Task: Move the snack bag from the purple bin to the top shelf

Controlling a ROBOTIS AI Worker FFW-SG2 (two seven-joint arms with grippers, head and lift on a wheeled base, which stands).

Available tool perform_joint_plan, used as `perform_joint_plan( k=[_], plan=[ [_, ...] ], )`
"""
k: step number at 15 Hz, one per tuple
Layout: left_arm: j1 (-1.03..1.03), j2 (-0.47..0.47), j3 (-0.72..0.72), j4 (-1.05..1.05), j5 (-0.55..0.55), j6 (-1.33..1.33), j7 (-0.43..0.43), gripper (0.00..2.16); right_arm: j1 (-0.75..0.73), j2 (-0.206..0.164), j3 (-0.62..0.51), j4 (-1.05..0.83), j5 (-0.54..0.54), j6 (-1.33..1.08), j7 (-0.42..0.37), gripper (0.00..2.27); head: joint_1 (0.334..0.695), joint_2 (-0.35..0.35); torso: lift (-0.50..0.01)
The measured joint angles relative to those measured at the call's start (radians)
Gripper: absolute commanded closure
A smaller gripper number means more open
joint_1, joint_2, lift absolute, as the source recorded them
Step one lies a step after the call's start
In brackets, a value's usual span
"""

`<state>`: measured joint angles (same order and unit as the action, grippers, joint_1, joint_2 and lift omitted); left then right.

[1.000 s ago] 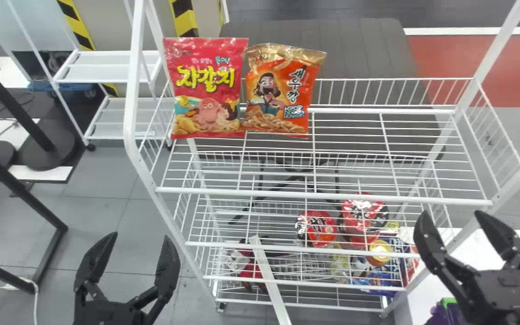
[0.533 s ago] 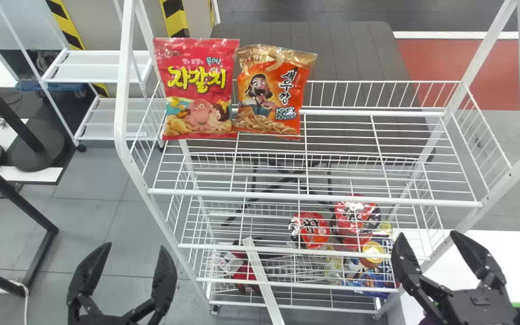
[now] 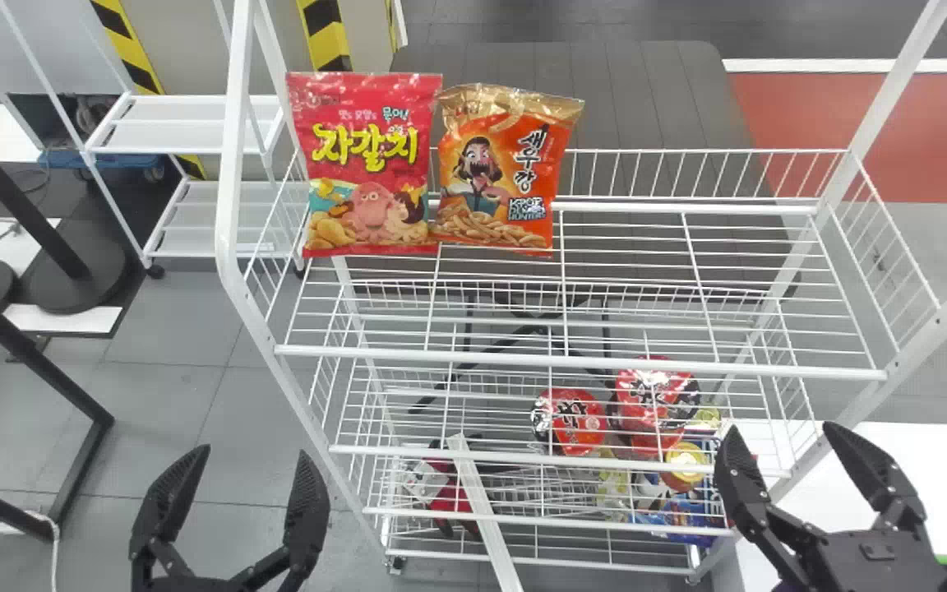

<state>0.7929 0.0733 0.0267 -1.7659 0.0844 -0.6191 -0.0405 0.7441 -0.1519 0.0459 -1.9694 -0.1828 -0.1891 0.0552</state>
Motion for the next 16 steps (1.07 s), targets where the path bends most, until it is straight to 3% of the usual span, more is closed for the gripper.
perform_joint_plan(
  k=[16],
  plan=[
    [0.029, -0.02, -0.001, -0.032, -0.041, 0.008, 0.04, 0.14, -0.031, -0.017, 0.014, 0.031, 0.013, 0.032, -0.002, 0.17, 0.695, 0.079, 0.0]
  ],
)
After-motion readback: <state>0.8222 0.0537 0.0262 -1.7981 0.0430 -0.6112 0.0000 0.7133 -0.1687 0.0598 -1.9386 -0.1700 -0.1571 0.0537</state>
